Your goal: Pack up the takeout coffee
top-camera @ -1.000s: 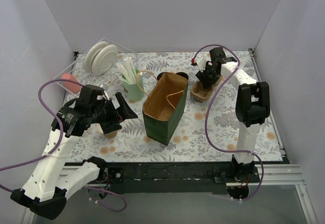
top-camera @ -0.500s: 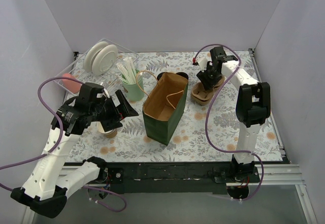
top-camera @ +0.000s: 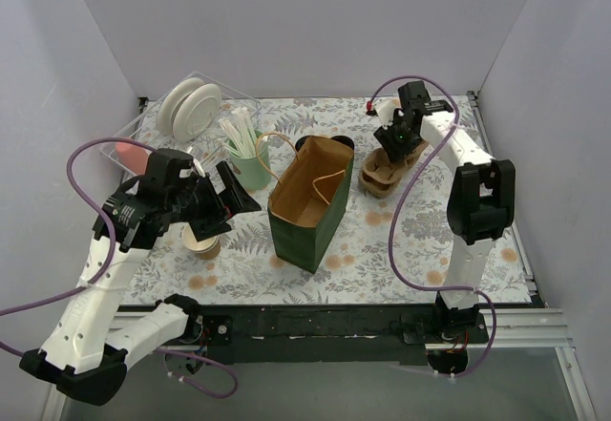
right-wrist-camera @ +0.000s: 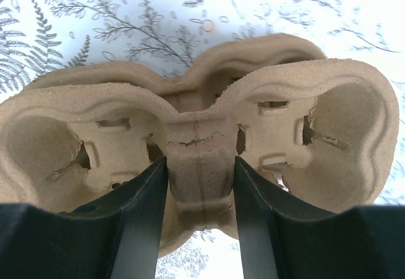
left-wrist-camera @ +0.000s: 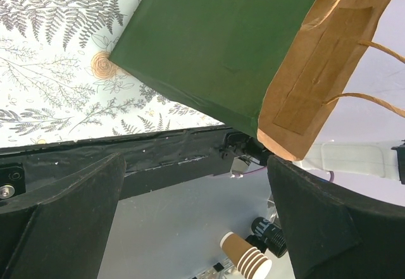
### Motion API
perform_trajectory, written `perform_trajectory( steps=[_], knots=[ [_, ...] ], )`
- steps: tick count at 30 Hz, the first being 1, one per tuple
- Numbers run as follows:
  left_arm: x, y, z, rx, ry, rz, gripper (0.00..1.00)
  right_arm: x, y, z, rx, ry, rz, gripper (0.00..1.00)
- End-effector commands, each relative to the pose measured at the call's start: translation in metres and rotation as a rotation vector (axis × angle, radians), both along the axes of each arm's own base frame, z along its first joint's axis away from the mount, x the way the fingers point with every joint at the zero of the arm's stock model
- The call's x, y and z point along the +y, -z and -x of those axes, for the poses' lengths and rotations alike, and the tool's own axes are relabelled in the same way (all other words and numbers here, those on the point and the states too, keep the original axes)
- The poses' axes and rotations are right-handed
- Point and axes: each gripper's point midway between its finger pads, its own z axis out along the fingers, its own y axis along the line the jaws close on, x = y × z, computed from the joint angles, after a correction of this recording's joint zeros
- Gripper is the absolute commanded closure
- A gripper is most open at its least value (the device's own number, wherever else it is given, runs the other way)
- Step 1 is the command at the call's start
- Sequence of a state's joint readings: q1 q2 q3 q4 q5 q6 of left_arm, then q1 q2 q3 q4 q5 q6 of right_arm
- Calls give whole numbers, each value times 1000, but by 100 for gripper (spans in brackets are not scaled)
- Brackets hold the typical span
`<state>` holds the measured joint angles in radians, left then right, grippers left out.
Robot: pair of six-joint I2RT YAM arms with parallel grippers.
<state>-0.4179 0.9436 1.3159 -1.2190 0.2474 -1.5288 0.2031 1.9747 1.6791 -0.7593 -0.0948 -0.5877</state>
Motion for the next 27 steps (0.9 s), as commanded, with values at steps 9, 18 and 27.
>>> perform_trajectory(
  steps=[9, 18, 27],
  knots=[
    [0, -14, -6, -68, 12, 4, 6, 33, -182, 2, -279, 228, -260, 55],
    [-7, -20, -16, -102, 20, 29, 16, 124, -324, 65, -403, -39, -689, 55],
    [-20, -28, -34, -139, 46, 63, 29, 201, -347, 145, -136, -232, -975, 55]
  ],
)
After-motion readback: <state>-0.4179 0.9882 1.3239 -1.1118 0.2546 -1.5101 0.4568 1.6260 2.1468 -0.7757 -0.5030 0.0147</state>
